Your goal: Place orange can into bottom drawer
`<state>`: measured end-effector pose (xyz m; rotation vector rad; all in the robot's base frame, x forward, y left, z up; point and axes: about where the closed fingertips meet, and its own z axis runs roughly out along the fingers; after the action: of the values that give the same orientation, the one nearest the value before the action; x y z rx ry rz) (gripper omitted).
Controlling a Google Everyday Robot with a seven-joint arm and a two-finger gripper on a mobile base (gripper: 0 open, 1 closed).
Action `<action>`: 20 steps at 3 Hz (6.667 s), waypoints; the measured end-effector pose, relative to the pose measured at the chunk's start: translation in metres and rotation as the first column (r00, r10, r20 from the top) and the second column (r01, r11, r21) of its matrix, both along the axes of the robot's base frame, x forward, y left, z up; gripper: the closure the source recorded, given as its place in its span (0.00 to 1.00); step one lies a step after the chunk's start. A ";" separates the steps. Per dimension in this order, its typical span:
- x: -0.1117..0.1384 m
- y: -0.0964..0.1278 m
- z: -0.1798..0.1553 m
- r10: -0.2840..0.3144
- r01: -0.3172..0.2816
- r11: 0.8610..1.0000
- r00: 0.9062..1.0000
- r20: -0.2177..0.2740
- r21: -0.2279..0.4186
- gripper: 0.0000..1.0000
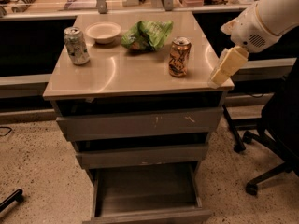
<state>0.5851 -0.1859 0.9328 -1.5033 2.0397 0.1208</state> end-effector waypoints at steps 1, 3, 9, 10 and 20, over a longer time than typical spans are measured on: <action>0.000 0.000 0.000 0.000 0.000 1.000 1.000 0.000 0.000 0.00; 0.031 0.009 -0.017 0.009 -0.012 0.996 0.999 0.037 0.088 0.00; 0.138 0.072 -0.071 0.056 -0.060 0.975 0.998 0.028 0.213 0.40; 0.138 0.072 -0.071 0.056 -0.060 0.975 0.998 0.028 0.213 0.64; -0.126 0.079 -0.193 0.372 -0.373 0.871 0.926 0.067 0.319 1.00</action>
Offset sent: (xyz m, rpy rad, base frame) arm 0.0181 -0.0037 -0.0154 0.0534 -0.0256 -0.0039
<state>0.4592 -0.1065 0.7396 -1.6539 1.6017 0.5823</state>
